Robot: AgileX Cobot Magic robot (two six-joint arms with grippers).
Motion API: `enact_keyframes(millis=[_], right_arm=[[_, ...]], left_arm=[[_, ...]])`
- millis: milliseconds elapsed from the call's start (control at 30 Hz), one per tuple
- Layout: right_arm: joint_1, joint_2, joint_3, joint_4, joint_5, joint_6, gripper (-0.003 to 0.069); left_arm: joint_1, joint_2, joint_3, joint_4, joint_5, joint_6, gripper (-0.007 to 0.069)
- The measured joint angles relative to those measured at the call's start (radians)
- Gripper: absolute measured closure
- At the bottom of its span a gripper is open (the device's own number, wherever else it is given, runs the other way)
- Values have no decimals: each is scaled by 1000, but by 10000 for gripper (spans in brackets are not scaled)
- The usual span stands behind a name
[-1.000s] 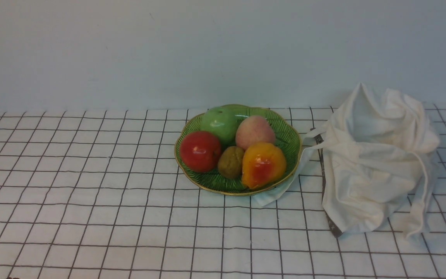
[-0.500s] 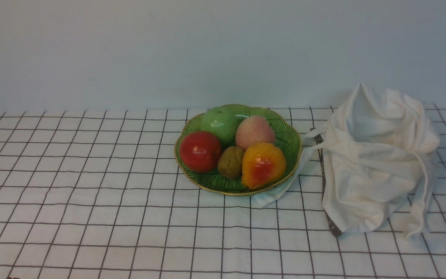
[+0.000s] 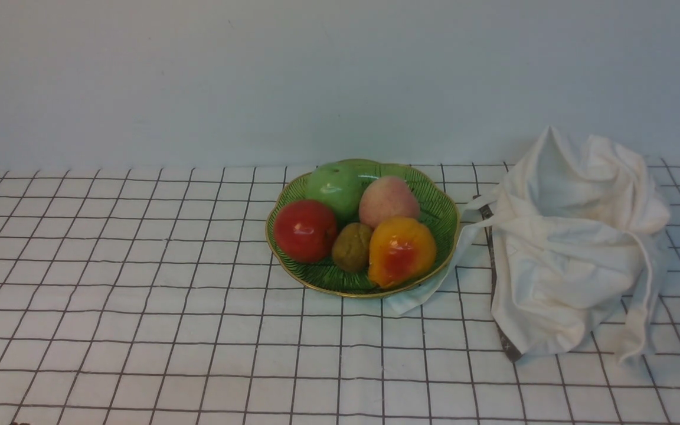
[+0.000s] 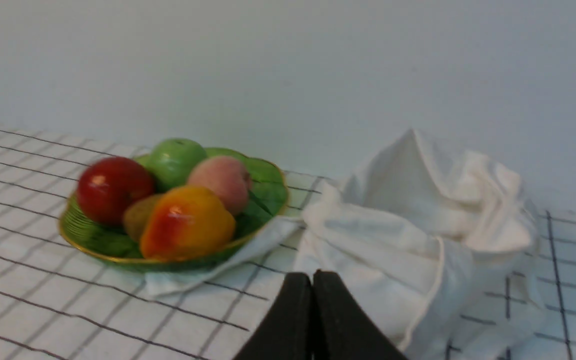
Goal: Take the fruit out of the bag on the white checkered tablecloth and place them on the plate.
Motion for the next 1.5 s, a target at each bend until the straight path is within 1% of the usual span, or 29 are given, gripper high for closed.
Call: enact_keyframes(millis=[33, 167, 267, 633, 1500], right_arm=[[-33, -26, 38, 0, 2, 1, 673], [-113, -98, 129, 0, 4, 1, 673], [-140, -135, 165, 0, 6, 2, 673], [-148, -158, 180, 0, 33, 8, 673], [-148, -158, 178, 0, 39, 9, 673]], left_arm=[[0, 0, 0, 0, 0, 0, 632], [0, 0, 0, 0, 0, 0, 632], [0, 0, 0, 0, 0, 0, 632], [0, 0, 0, 0, 0, 0, 632], [0, 0, 0, 0, 0, 0, 632]])
